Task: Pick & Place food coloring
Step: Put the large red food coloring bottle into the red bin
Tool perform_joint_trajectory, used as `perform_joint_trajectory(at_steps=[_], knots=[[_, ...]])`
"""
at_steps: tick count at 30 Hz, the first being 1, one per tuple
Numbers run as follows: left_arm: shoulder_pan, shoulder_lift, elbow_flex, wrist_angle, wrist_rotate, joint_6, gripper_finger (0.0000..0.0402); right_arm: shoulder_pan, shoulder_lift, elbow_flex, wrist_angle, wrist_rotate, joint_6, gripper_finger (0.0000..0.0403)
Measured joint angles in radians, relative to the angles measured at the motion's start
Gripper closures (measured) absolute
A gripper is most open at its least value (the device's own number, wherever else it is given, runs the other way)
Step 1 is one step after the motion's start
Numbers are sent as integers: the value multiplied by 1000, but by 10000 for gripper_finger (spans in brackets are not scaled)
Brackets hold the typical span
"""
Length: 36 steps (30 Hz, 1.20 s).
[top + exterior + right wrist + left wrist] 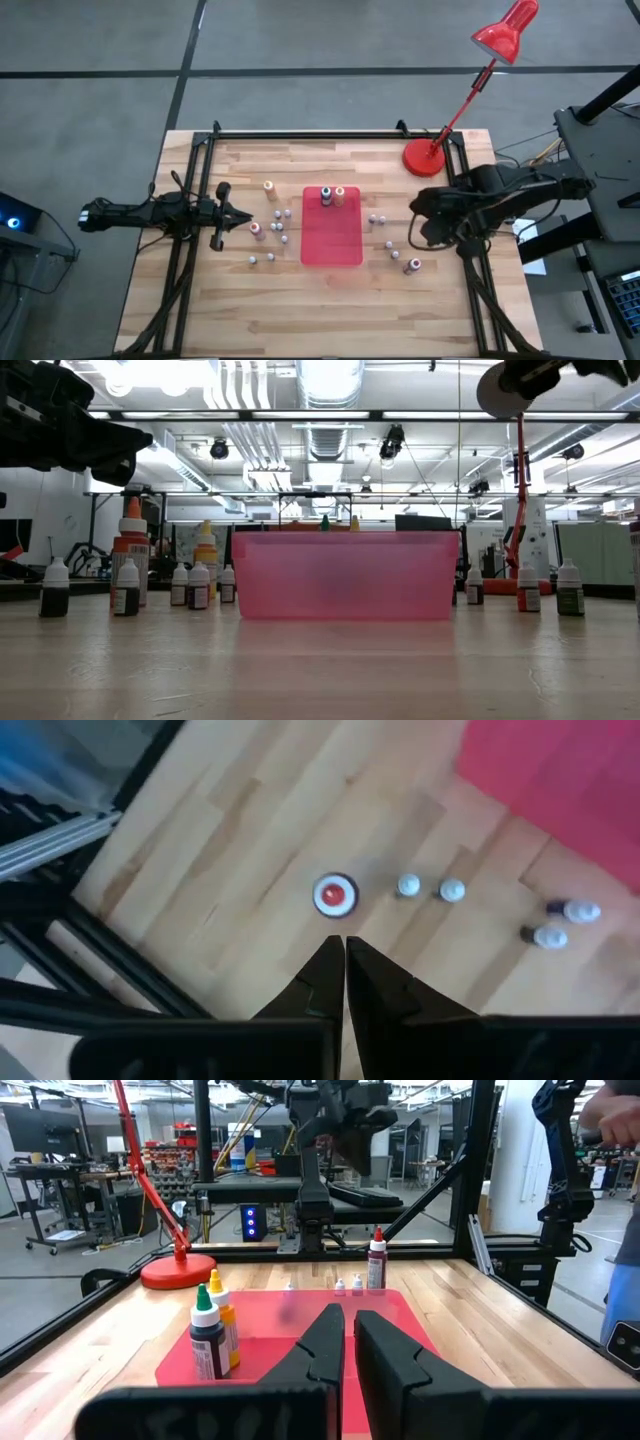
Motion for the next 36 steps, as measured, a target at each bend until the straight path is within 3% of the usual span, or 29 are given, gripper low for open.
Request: perform_joint_trajectory(at_steps=[18, 36], knots=[[0, 0, 0, 0, 0, 0, 399, 196, 114, 149, 14, -1, 118, 394], [0, 0, 0, 0, 0, 0, 399, 243, 71, 91, 33, 9, 14, 394]])
